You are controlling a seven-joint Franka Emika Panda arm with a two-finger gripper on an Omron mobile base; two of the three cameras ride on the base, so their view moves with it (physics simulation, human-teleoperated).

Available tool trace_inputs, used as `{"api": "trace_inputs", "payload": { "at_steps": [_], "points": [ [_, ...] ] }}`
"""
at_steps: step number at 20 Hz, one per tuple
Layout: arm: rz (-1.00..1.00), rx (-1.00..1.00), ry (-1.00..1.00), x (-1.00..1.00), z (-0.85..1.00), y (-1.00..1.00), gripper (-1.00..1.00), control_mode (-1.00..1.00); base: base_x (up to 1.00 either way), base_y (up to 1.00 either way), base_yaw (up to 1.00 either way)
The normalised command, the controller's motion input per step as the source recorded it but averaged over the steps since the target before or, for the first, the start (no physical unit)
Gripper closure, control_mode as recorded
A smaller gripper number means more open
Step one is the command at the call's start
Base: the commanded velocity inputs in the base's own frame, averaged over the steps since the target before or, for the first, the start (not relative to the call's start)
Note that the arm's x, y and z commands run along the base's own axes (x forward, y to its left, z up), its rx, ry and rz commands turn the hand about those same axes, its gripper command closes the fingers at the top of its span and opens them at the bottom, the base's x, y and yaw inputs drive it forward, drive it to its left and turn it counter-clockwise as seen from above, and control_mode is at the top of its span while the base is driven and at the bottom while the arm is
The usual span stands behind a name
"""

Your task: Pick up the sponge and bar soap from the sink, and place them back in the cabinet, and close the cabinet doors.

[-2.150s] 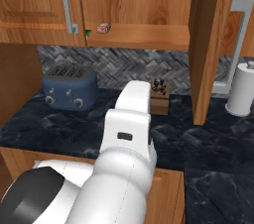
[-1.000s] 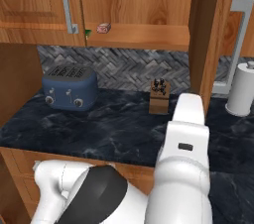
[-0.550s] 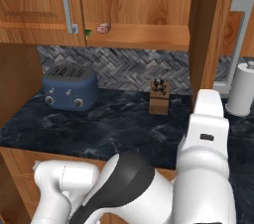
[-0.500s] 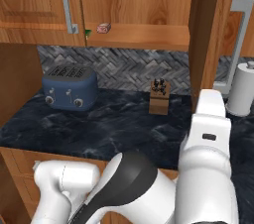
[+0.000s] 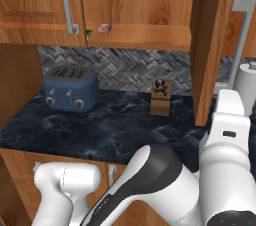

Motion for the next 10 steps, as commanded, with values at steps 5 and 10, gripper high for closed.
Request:
{"api": "trace_inputs", "payload": {
  "at_steps": [5, 10],
  "points": [
    [0.0, 0.0, 0.0, 0.31, -0.1, -0.24, -1.0, -1.0, 0.0, 0.0, 0.0],
    [0.0, 0.0, 0.0, 0.39, -0.1, -0.18, -1.0, -1.0, 0.0, 0.0, 0.0]
  ]
}}
